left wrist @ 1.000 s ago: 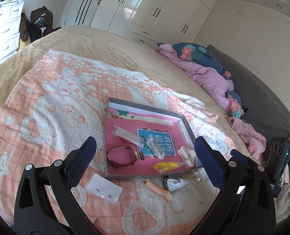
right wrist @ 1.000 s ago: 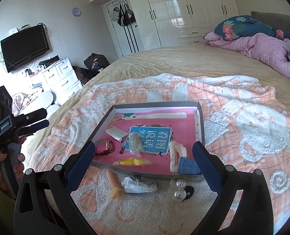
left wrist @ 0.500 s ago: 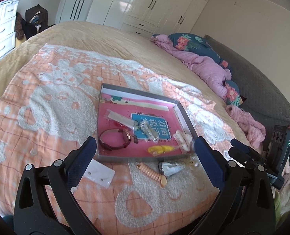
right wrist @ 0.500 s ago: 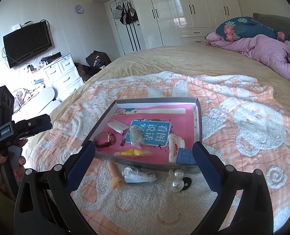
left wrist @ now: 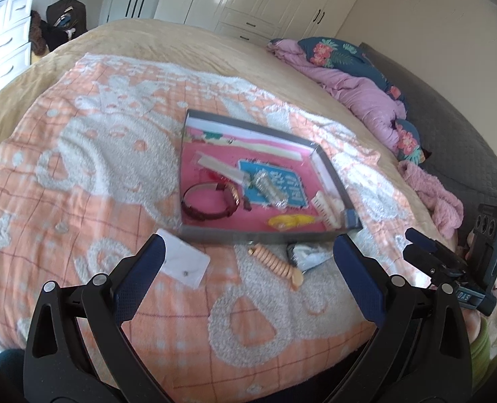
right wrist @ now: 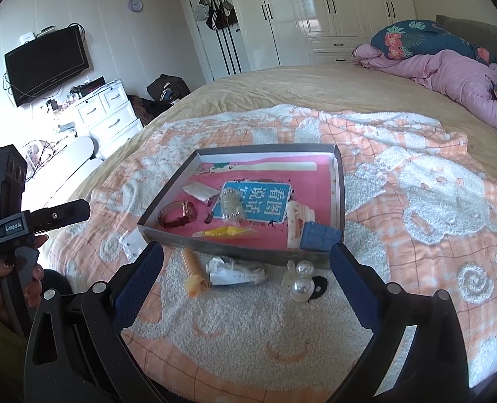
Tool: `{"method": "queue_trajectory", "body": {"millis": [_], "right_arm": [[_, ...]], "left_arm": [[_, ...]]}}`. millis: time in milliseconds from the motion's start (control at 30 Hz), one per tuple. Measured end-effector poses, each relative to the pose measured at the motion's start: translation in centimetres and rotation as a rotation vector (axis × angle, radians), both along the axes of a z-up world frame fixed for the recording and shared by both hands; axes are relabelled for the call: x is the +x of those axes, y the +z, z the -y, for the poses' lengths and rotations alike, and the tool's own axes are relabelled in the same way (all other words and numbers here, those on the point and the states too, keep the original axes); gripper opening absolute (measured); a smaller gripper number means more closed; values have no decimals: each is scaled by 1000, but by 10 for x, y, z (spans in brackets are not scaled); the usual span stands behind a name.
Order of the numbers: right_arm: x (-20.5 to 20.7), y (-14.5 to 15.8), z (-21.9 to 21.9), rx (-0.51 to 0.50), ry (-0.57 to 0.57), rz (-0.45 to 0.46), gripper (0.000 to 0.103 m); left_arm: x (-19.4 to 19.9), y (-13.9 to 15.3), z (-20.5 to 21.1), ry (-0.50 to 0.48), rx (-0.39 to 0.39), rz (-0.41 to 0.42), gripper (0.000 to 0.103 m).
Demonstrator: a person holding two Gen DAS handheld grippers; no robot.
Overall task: Organize jewelry
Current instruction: 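Open both tools and withdraw them from the grey box toward the remaining items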
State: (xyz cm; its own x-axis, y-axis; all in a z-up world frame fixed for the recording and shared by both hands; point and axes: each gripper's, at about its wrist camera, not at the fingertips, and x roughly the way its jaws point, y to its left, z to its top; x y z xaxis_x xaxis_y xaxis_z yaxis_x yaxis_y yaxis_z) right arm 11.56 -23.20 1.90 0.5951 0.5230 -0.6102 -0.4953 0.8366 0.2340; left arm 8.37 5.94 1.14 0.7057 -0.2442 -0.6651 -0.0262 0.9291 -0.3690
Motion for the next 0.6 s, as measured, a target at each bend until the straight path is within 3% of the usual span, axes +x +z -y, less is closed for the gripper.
{"method": "queue_trajectory", "body": {"millis": [600], "right_arm": [[-10, -31, -28, -49, 80, -83, 99]], "left_arm": [[-2, -42, -2, -2, 90, -107, 94]]}}
